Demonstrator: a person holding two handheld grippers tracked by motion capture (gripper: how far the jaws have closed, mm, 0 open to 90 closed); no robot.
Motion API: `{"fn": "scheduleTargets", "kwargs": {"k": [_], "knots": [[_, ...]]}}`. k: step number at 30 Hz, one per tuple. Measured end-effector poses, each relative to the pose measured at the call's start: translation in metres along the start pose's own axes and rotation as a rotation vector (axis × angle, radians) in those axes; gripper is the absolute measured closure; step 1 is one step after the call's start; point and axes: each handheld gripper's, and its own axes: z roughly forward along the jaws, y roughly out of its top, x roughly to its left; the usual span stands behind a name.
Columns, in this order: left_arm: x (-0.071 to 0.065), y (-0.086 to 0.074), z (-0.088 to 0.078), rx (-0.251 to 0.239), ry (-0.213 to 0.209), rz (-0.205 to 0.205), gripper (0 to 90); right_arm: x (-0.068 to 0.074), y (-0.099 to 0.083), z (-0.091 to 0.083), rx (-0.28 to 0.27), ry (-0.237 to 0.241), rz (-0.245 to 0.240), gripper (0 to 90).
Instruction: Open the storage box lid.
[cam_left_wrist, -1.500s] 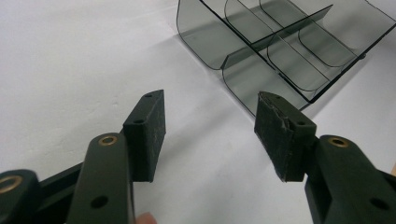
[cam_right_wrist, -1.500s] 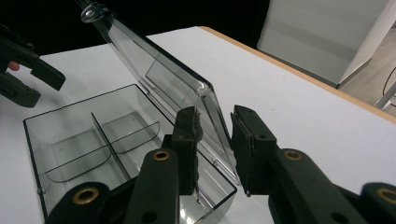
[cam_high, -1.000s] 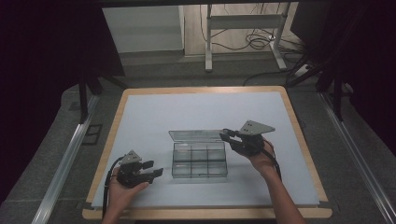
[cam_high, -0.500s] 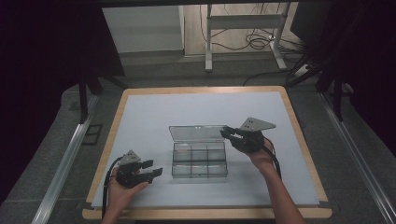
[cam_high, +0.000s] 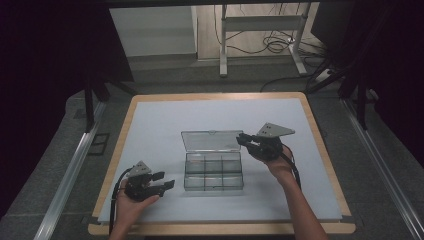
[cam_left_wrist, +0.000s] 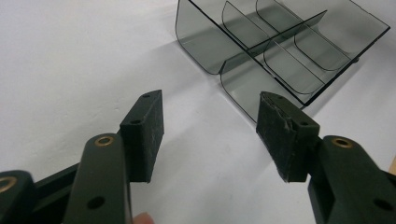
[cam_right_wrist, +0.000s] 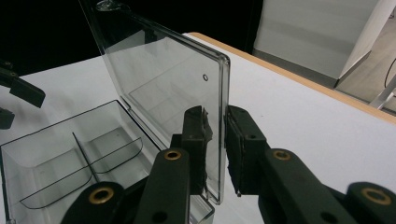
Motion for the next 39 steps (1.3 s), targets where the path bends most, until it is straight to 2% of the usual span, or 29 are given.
{"fn": "scheduleTargets", "kwargs": {"k": [11, 39], "knots": [[0.001, 0.0, -0.002, -0.003, 0.005, -0.001, 42.4, -0.007, 0.0, 0.002, -0.007, -0.001, 0.015, 78.9], [0.002, -0.001, -0.002, -0.003, 0.007, -0.003, 42.4, -0.016, 0.003, 0.01, 0.018, -0.002, 0.028, 80.0]]}}
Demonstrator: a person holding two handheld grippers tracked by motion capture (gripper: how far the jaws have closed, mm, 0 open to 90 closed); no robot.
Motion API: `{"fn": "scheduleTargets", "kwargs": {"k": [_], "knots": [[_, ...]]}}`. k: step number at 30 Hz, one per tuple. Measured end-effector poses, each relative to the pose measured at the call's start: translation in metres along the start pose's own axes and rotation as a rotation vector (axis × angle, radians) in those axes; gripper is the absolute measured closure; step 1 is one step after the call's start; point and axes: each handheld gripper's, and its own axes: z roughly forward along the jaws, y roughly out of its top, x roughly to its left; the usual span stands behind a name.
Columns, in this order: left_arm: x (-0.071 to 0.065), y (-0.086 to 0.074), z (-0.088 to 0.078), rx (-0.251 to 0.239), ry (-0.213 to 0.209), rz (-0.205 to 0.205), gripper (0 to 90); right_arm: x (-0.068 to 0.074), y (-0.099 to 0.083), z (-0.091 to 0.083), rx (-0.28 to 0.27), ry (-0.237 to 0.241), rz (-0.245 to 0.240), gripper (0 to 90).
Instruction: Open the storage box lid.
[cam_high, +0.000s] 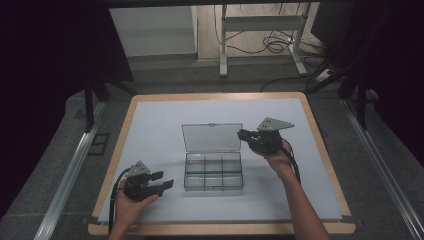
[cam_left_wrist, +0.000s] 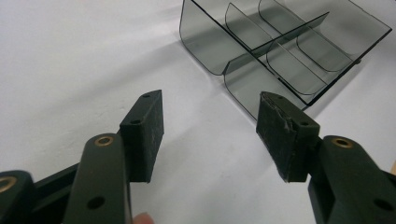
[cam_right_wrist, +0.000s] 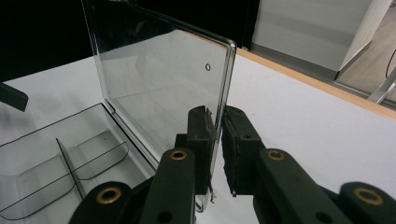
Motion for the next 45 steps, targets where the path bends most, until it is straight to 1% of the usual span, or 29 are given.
{"fn": "scheduleTargets", "kwargs": {"k": [8, 21, 30, 32, 34, 35, 38, 40, 41, 42, 43, 44, 45], "knots": [[0.001, 0.0, -0.001, -0.003, 0.003, -0.002, 42.4, -0.004, 0.0, 0.004, 0.004, -0.001, 0.014, 80.4], [0.001, 0.0, -0.001, -0.004, 0.002, 0.0, 42.4, -0.013, -0.003, 0.011, 0.024, -0.007, 0.031, 80.5], [0.001, -0.001, 0.0, -0.005, 0.003, 0.001, 42.4, -0.023, -0.007, 0.021, 0.043, -0.002, 0.071, 78.5], [0.001, -0.001, 0.0, -0.005, 0.003, 0.001, 42.4, -0.027, -0.009, 0.024, 0.056, 0.002, 0.092, 77.6], [0.001, -0.001, 0.0, -0.004, 0.004, 0.001, 42.4, -0.029, -0.01, 0.026, 0.063, 0.005, 0.098, 77.1], [0.001, -0.001, 0.0, -0.004, 0.004, 0.001, 42.4, -0.03, -0.011, 0.027, 0.072, 0.002, 0.103, 78.2], [0.002, -0.001, 0.0, -0.004, 0.005, 0.0, 42.4, -0.033, -0.015, 0.033, 0.099, 0.002, 0.117, 77.3], [0.002, -0.001, -0.001, -0.004, 0.005, 0.0, 42.4, -0.035, -0.018, 0.036, 0.124, -0.006, 0.133, 76.0], [0.002, -0.001, -0.001, -0.004, 0.005, 0.0, 42.4, -0.037, -0.02, 0.039, 0.161, -0.019, 0.162, 74.6], [0.003, -0.001, -0.001, -0.005, 0.006, 0.0, 42.4, -0.038, -0.021, 0.039, 0.177, -0.022, 0.179, 73.5], [0.003, -0.001, -0.001, -0.005, 0.006, 0.0, 42.4, -0.038, -0.021, 0.039, 0.177, -0.022, 0.179, 73.5], [0.003, -0.001, -0.001, -0.005, 0.004, -0.001, 42.4, -0.039, -0.021, 0.039, 0.193, -0.024, 0.195, 72.0], [0.002, -0.001, 0.0, -0.004, 0.005, 0.0, 42.4, -0.039, -0.021, 0.038, 0.194, -0.024, 0.193, 71.4]]}}
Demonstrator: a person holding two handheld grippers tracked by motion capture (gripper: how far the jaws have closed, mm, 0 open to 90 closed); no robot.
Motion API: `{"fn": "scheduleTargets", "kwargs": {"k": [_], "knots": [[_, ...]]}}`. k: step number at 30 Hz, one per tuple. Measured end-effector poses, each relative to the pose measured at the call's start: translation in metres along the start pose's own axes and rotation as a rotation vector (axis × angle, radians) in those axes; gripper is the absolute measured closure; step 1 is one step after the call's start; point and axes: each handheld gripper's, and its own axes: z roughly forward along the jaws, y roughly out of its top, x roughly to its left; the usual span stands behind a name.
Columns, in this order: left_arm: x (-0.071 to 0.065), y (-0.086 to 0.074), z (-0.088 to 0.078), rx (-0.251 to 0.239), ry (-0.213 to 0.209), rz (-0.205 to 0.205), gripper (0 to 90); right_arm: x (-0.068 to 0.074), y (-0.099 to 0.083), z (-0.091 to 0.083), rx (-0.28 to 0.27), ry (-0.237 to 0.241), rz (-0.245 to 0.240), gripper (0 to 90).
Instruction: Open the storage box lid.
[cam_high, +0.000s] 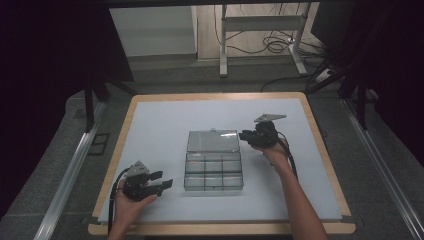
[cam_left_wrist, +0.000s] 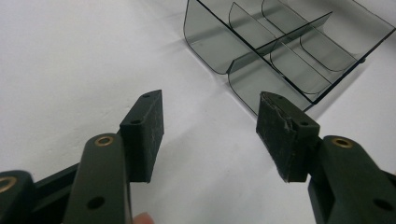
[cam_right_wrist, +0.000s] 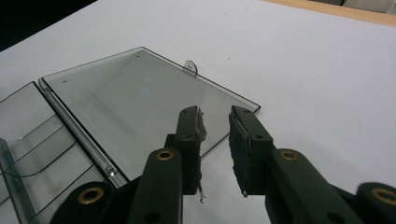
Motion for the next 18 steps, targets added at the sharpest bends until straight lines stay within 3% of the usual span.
{"fn": "scheduleTargets", "kwargs": {"k": [7, 14, 18], "knots": [[-0.001, 0.0, -0.001, -0.003, 0.003, 0.003, 42.4, 0.003, 0.003, -0.007, -0.016, 0.004, -0.017, 64.5], [-0.001, 0.0, 0.0, -0.002, 0.002, 0.004, 41.3, 0.014, 0.004, -0.016, -0.021, -0.018, -0.077, 53.0], [-0.001, 0.001, -0.001, -0.002, 0.004, 0.009, 40.7, 0.016, 0.004, -0.022, -0.024, -0.015, -0.075, 49.3]]}}
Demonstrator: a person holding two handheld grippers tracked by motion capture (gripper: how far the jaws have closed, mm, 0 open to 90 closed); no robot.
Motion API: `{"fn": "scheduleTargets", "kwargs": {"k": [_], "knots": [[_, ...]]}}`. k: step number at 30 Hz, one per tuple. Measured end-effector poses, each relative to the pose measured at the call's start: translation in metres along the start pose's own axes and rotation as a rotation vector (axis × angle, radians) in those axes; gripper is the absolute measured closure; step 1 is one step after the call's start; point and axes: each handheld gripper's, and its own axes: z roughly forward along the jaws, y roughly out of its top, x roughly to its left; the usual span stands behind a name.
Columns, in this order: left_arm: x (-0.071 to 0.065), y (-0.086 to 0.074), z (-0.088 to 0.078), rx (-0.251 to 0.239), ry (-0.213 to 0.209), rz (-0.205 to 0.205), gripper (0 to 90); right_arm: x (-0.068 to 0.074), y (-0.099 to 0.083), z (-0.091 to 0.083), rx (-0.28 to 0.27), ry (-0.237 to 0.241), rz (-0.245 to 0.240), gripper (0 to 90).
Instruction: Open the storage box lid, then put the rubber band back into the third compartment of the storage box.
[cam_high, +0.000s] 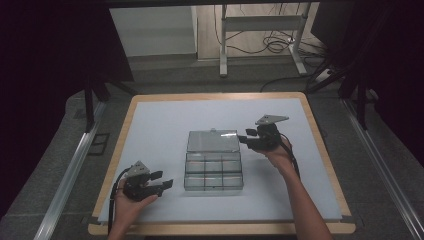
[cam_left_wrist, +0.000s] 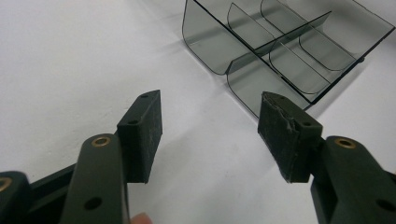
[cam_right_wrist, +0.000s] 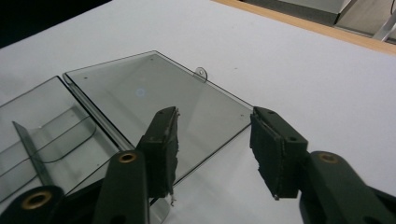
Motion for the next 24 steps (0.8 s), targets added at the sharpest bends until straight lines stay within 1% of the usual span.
{"fn": "scheduleTargets", "kwargs": {"k": [2, 3, 6, 8, 9, 10, 13, 15, 17, 19, 24], "knots": [[0.0, 0.001, -0.002, 0.003, 0.01, 0.01, 40.1, 0.0, 0.0, -0.003, 0.0, 0.003, 0.008, 47.5], [-0.001, 0.002, -0.004, -0.005, 0.012, 0.015, 39.6, 0.0, 0.0, -0.005, 0.004, 0.003, 0.014, 46.5], [0.0, 0.004, -0.009, -0.021, -0.002, 0.019, 39.1, 0.0, -0.001, -0.012, 0.015, -0.009, 0.027, 43.6], [0.001, 0.004, -0.009, -0.022, -0.011, 0.016, 38.9, -0.001, -0.001, -0.018, 0.016, -0.013, 0.036, 42.2], [0.001, 0.004, -0.009, -0.021, -0.012, 0.017, 38.8, -0.001, -0.002, -0.022, 0.018, -0.021, 0.043, 41.7], [0.0, 0.004, -0.008, -0.019, -0.011, 0.008, 38.7, -0.001, -0.002, -0.024, 0.018, -0.026, 0.043, 41.0], [0.0, 0.004, -0.006, -0.007, -0.007, 0.016, 38.2, -0.004, -0.003, -0.031, 0.03, -0.053, 0.054, 38.9], [-0.001, 0.003, -0.004, -0.001, -0.003, 0.017, 37.8, -0.004, -0.004, -0.035, 0.054, -0.073, 0.045, 38.8], [-0.002, 0.003, -0.004, 0.005, 0.003, 0.017, 37.6, -0.004, -0.004, -0.038, 0.079, -0.082, 0.034, 38.9], [-0.003, 0.003, -0.005, -0.001, 0.003, 0.013, 37.4, -0.006, -0.003, -0.041, 0.094, -0.088, 0.032, 39.3], [-0.001, 0.003, -0.005, -0.004, 0.01, 0.008, 37.0, -0.016, -0.004, -0.045, 0.147, -0.097, 0.028, 44.1]]}}
